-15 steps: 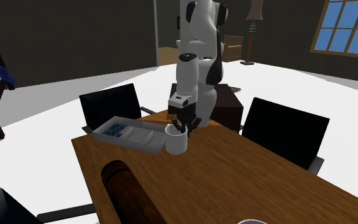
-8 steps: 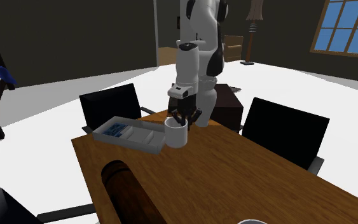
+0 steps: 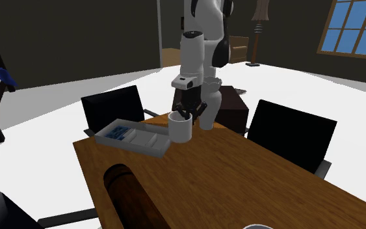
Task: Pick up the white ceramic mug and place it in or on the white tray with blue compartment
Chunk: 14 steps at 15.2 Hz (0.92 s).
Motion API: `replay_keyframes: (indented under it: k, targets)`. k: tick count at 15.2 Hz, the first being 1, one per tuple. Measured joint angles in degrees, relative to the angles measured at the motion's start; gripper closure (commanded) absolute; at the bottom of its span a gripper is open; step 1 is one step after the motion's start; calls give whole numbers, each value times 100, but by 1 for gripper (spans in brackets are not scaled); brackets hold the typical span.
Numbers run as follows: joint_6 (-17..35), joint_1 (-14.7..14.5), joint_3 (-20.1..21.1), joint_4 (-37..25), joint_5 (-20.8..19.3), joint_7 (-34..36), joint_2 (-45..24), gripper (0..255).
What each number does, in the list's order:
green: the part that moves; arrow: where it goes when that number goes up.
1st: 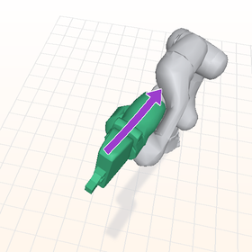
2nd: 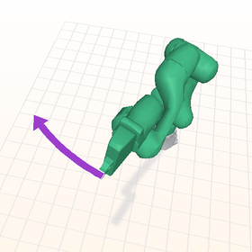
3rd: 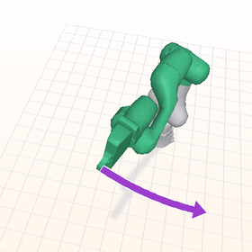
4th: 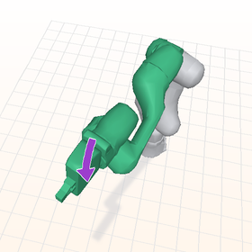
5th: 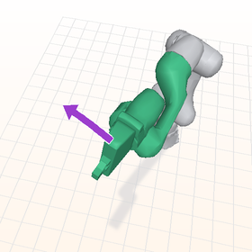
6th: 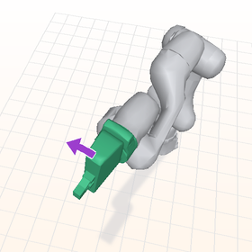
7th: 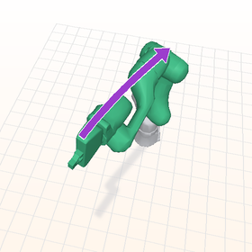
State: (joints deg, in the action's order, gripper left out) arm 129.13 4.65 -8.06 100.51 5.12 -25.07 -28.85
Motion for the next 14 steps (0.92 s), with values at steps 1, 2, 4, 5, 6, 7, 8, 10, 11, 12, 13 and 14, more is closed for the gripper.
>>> replay_keyframes:
  k: [1, 2, 4, 5, 6, 7, 8, 10, 11, 12, 13, 14]
  targets:
    - [-41, -9, -5, 23, -10, 10, 63, 255]
    - [-72, 32, -21, 46, -10, -47, 118, 255]
    - [-20, 153, -67, 220, 0, -224, 238, 255]
    - [-32, 241, -105, 321, 1, -353, 345, 255]
    - [-21, 321, -135, 360, 11, -466, 374, 255]
    - [-33, 403, -160, 359, 25, -580, 381, 255]
    - [15, 478, -194, 494, 28, -697, 467, 255]
    - [30, 627, -260, 651, 35, -922, 604, 255]
    - [27, 709, -289, 638, 49, -1039, 593, 255]
    - [47, 805, -328, 712, 59, -1181, 642, 255]
    - [56, 887, -366, 792, 64, -1308, 710, 255]
    - [71, 968, -396, 814, 79, -1426, 715, 255]
